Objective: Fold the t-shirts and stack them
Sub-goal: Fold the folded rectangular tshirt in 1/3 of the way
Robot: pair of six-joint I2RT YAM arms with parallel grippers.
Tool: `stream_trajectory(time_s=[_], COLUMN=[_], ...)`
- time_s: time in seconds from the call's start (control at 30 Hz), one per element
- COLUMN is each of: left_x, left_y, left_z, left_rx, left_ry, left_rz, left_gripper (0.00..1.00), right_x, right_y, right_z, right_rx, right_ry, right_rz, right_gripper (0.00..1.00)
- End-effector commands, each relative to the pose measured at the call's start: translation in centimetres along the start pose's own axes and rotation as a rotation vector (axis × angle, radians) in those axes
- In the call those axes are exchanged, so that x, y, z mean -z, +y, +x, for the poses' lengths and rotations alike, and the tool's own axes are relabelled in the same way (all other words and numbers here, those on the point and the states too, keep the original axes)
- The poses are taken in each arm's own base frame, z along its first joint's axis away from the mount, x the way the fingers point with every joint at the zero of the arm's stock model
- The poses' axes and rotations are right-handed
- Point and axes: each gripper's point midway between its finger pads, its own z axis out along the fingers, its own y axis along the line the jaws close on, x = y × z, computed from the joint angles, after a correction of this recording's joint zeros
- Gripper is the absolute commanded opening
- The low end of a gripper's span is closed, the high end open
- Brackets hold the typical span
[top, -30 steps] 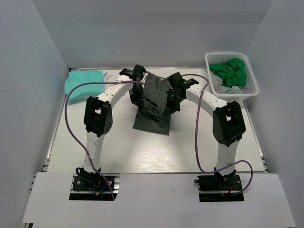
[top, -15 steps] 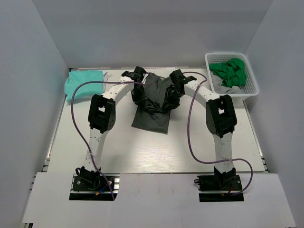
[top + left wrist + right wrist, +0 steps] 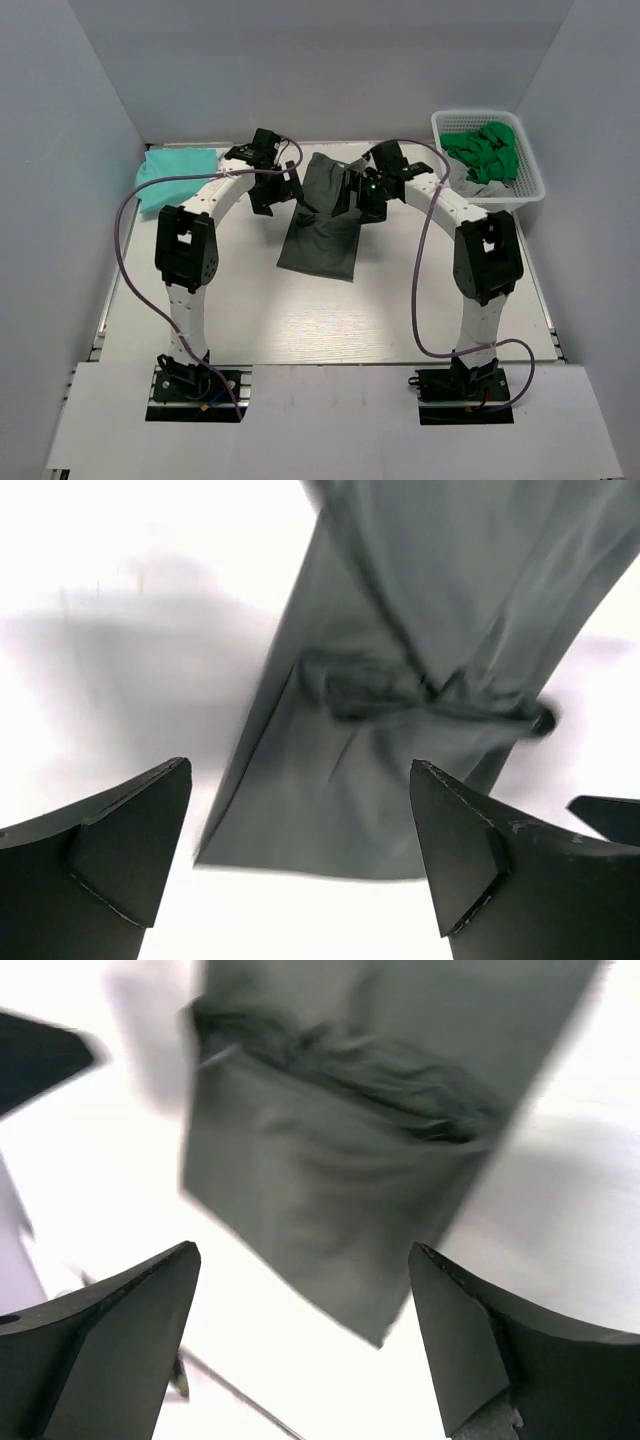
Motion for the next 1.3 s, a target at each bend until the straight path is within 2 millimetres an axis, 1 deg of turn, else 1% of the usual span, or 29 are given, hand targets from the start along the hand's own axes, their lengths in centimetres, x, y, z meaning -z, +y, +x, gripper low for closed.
stream_trajectory(time_s=[0.0, 0.07, 0.1, 0.17, 0.2, 0.23, 0.27, 0.3, 0.33, 0.37, 0.4, 0.43, 0.5, 0.57, 0.63, 0.7, 0.73, 0.77, 0.8, 0.83, 0.9, 0.93, 1.03, 1.1, 1.13, 1.17, 1.2, 1.23, 1.27], left_x=[3.0, 4.3, 4.8, 5.7, 7.1, 7.8, 8.2, 8.7, 10.1, 10.2, 10.5, 10.4, 11.0, 11.1, 11.1, 11.2, 11.0, 11.0, 11.3, 11.3, 11.3, 11.1, 11.3, 11.1, 11.0, 10.8, 10.6, 10.3, 9.6], left_y=[0.7, 2.5, 3.4, 5.4, 6.0, 6.7, 7.7, 7.8, 7.7, 8.2, 8.1, 8.7, 8.5, 8.8, 8.8, 8.9, 9.2, 9.2, 9.4, 9.4, 9.4, 9.5, 9.3, 9.2, 9.1, 9.2, 9.1, 8.6, 8.0], left_z=[1.9, 3.5, 3.7, 5.4, 5.3, 5.9, 6.6, 6.9, 7.0, 8.3, 8.6, 9.9, 10.3, 11.1, 11.4, 11.6, 11.8, 11.8, 11.6, 11.6, 11.6, 12.1, 12.1, 12.3, 12.0, 12.2, 12.2, 11.5, 11.7], left_rx=[-0.025, -0.023, -0.024, -0.024, -0.009, -0.01, 0.01, 0.02, 0.021, 0.021, 0.033, 0.034, 0.046, 0.047, 0.048, 0.049, 0.039, 0.039, 0.038, 0.038, 0.038, 0.039, 0.031, 0.022, 0.022, 0.022, 0.009, 0.008, 0.0], left_ry=[0.022, 0.037, 0.025, 0.047, 0.007, 0.016, 0.023, 0.017, -0.011, 0.013, 0.011, 0.035, 0.025, 0.048, 0.062, 0.07, 0.081, 0.081, 0.075, 0.075, 0.075, 0.091, 0.084, 0.089, 0.079, 0.08, 0.084, 0.053, 0.079], left_rz=[-0.021, -0.084, -0.12, -0.185, -0.214, -0.239, -0.263, -0.259, -0.241, -0.242, -0.225, -0.229, -0.199, -0.201, -0.2, -0.205, -0.222, -0.223, -0.233, -0.234, -0.234, -0.232, -0.213, -0.204, -0.197, -0.198, -0.183, -0.163, -0.131], left_gripper=[1.0, 1.0, 1.0, 1.0, 1.0, 1.0, 1.0, 1.0, 1.0, 1.0, 1.0, 1.0, 1.0, 1.0, 1.0, 1.0, 1.0, 1.0, 1.0, 1.0, 1.0, 1.0, 1.0, 1.0, 1.0, 1.0, 1.0, 1.0, 1.0], right_x=[1.5, 0.1, 0.4, -1.8, -2.5, -2.7, -3.9, -4.2, -4.5, -4.8, -6.0, -6.0, -7.8, -8.3, -9.3, -9.7, -10.6, -10.7, -11.0, -11.9, -12.2, -12.4, -11.7, -9.2, -9.5, -6.5, -5.5, -4.5, -1.9], right_y=[5.8, 7.0, 9.1, 9.4, 9.8, 10.9, 10.7, 10.8, 11.8, 11.7, 11.2, 11.8, 11.0, 11.1, 10.7, 10.9, 10.2, 10.5, 10.2, 9.5, 9.1, 9.3, 10.9, 13.0, 12.6, 14.4, 14.8, 14.5, 15.6], right_z=[-0.3, 1.1, 1.3, 2.4, 2.5, 2.5, 2.5, 2.4, 1.9, 1.6, 1.7, 0.8, 1.1, 0.0, -0.3, -1.5, -1.5, -2.5, -2.9, -2.9, -4.4, -4.6, -5.8, -6.3, -5.7, -6.5, -6.6, -5.7, -5.9], right_rx=[0.189, 0.259, 0.3, 0.324, 0.333, 0.358, 0.354, 0.358, 0.382, 0.384, 0.382, 0.397, 0.387, 0.394, 0.397, 0.404, 0.394, 0.397, 0.394, 0.388, 0.38, 0.376, 0.36, 0.359, 0.353, 0.378, 0.382, 0.384, 0.417], right_ry=[-0.048, 0.006, 0.023, 0.073, 0.091, 0.089, 0.101, 0.1, 0.069, 0.054, 0.058, 0.029, 0.054, 0.032, 0.019, -0.023, -0.016, -0.047, -0.061, -0.058, -0.108, -0.112, -0.145, -0.153, -0.133, -0.179, -0.195, -0.191, -0.232], right_rz=[-0.192, -0.234, -0.298, -0.304, -0.315, -0.326, -0.321, -0.323, -0.338, -0.325, -0.306, -0.307, -0.285, -0.272, -0.265, -0.255, -0.244, -0.242, -0.227, -0.214, -0.192, -0.196, -0.265, -0.315, -0.311, -0.335, -0.333, -0.328, -0.348], right_gripper=[0.91, 0.91, 0.91, 0.91, 0.91, 0.91, 0.91, 0.91, 0.91, 0.91, 0.91, 0.91, 0.91, 0.91, 0.91, 0.91, 0.91, 0.91, 0.91, 0.91, 0.91, 0.91, 0.91, 0.91, 0.91, 0.91, 0.91, 0.91, 0.91])
